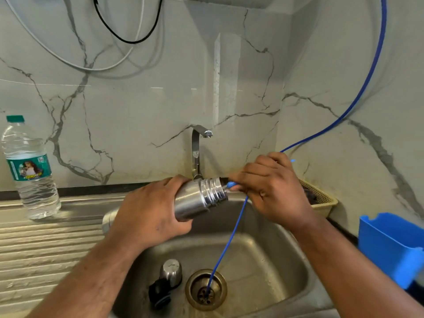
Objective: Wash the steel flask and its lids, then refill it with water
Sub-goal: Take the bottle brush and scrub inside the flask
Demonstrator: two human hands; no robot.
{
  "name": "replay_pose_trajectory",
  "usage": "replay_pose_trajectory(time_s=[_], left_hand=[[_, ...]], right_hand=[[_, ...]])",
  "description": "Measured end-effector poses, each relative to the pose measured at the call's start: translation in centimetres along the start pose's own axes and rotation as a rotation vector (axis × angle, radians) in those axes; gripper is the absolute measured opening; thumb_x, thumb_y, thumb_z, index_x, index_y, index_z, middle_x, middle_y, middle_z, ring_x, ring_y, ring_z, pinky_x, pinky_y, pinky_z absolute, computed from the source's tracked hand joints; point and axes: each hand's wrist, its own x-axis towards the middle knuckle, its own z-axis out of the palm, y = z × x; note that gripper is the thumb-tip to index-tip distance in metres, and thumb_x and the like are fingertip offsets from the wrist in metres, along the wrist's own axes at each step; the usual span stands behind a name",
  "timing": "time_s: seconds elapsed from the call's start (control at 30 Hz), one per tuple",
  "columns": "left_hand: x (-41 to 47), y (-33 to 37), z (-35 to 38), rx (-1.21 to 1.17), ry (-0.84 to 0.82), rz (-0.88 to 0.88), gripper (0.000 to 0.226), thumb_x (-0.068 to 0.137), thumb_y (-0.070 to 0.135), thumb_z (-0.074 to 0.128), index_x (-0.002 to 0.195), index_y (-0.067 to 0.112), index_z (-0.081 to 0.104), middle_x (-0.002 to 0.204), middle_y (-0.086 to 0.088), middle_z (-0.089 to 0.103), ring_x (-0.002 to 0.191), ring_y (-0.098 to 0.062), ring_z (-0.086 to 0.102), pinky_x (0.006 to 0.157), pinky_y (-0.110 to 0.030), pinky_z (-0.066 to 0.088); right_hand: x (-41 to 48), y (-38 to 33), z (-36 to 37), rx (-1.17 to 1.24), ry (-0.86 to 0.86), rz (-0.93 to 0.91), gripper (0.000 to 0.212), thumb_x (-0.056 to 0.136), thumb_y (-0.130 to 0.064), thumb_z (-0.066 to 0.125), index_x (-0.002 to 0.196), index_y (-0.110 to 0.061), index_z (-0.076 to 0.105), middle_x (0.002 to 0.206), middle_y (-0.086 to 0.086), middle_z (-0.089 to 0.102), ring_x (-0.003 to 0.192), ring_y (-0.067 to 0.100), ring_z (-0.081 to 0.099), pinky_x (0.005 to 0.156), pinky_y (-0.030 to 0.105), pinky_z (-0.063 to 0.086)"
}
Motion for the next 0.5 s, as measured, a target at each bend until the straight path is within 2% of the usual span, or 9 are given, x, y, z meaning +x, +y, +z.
replay_pose_trajectory(time_s=[0.13,0.23,0.33,0.5], left_hand=[[0.2,-1.7,-0.1,0.028,0.021,-0.086,0.084,0.066,0.062,0.082,0.137,0.037,0.044,0.116,0.013,0.064,0.084,-0.004,0.048,0.075,-0.024,0.043],[0.2,-0.8,0.8,0.014,0.031,-0.075,0.084,0.065,0.058,0.085,0.136,0.034,0.047,0.116,0.011,0.065,0.086,-0.004,0.048,0.080,-0.026,0.047],[0.1,0.1,1.7,-0.001,0.035,-0.053,0.085,0.065,0.057,0.085,0.137,0.033,0.047,0.117,0.011,0.064,0.087,-0.004,0.047,0.086,-0.028,0.049],[0.3,-1.8,1.0,0.052,0.108,-0.137,0.086,0.064,0.053,0.088,0.137,0.031,0.049,0.120,0.007,0.065,0.096,-0.011,0.058,0.096,-0.037,0.049]], right_hand=[[-1.3,3.6,-1.2,-0.054,0.021,0.177,0.015,0.087,-0.022,0.080,0.100,-0.029,0.078,0.087,-0.016,0.071,0.080,0.017,0.059,0.092,0.031,0.028],[-0.5,1.2,-0.1,-0.027,0.005,0.109,0.007,0.091,-0.028,0.075,0.098,-0.029,0.078,0.086,-0.015,0.070,0.079,0.017,0.058,0.089,0.033,0.031],[-0.1,-1.1,1.0,-0.024,-0.041,0.047,0.019,0.096,-0.038,0.062,0.092,-0.026,0.076,0.081,-0.011,0.068,0.077,0.017,0.059,0.083,0.034,0.035],[-1.3,3.2,-0.8,-0.046,-0.004,0.230,0.011,0.091,-0.038,0.069,0.091,-0.030,0.077,0.078,-0.013,0.070,0.073,0.016,0.063,0.087,0.030,0.026]])
